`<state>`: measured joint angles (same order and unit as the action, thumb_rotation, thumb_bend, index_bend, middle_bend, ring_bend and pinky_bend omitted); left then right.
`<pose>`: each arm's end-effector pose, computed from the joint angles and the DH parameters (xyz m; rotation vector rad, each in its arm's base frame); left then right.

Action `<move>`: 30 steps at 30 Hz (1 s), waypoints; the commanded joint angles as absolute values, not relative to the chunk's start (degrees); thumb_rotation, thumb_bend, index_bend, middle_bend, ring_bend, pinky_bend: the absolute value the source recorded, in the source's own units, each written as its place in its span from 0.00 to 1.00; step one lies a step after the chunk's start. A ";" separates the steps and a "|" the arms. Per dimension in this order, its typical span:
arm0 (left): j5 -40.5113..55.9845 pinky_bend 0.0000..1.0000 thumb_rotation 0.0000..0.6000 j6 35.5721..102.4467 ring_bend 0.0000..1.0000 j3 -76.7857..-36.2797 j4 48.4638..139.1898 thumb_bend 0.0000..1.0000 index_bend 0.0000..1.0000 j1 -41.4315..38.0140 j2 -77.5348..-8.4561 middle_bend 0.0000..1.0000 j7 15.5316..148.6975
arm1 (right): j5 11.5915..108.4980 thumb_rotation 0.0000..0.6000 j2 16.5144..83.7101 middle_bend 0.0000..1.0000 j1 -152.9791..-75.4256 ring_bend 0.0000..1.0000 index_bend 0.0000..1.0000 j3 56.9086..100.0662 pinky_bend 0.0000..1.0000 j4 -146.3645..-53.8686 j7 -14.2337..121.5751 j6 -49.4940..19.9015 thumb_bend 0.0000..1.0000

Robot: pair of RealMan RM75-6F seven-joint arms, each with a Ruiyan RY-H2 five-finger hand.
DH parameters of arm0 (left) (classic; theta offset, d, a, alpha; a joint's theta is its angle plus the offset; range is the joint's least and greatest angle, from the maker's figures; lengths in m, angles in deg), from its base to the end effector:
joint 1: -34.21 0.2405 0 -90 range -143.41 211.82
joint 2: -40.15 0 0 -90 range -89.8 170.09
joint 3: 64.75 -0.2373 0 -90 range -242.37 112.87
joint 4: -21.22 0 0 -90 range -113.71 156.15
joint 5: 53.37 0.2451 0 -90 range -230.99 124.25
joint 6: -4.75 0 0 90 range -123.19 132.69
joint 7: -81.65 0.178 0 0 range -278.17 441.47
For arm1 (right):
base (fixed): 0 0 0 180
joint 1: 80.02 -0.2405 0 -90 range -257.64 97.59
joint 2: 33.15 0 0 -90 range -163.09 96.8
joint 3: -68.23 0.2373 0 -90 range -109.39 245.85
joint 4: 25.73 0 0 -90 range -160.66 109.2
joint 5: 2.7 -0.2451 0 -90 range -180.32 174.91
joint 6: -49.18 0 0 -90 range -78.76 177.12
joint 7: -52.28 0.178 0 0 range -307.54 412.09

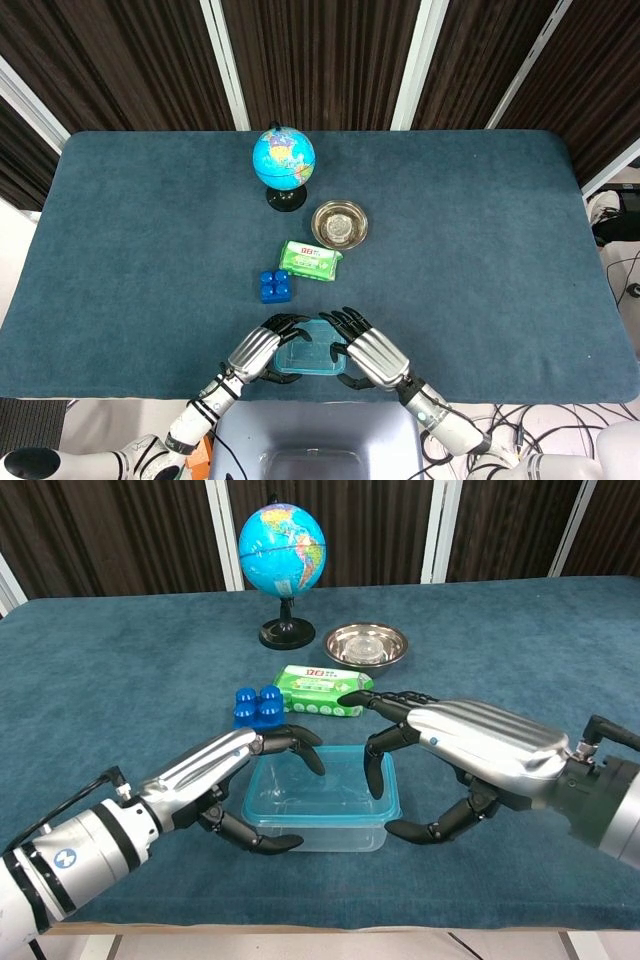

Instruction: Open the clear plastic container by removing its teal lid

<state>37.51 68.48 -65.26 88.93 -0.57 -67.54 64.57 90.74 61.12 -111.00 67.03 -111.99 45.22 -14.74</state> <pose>-0.1152 0.2710 -0.1560 -1.9699 -1.3387 -1.3578 -0.1132 -0.2462 -0.1037 2.0989 -0.9523 1.2076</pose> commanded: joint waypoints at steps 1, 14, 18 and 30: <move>37.57 0.51 1.00 68.57 0.41 -65.34 88.80 0.27 0.43 -0.53 -67.46 0.37 64.05 | 90.57 1.00 60.88 0.00 -111.11 0.00 0.53 67.09 0.00 -112.14 46.09 -14.61 0.30; 37.71 0.52 1.00 68.66 0.41 -65.60 88.03 0.27 0.41 -0.47 -67.48 0.37 63.05 | 89.94 1.00 60.19 0.00 -111.18 0.00 0.53 67.35 0.00 -113.09 47.65 -14.48 0.30; 37.73 0.53 1.00 68.84 0.41 -65.58 87.88 0.27 0.41 -0.41 -67.53 0.37 62.77 | 89.94 1.00 60.44 0.00 -111.25 0.00 0.53 67.50 0.00 -112.91 47.37 -14.56 0.30; 37.94 0.55 1.00 69.07 0.42 -66.00 87.28 0.27 0.41 -0.12 -67.60 0.38 61.77 | 89.68 1.00 60.10 0.00 -111.16 0.00 0.53 67.86 0.00 -113.92 46.27 -14.95 0.30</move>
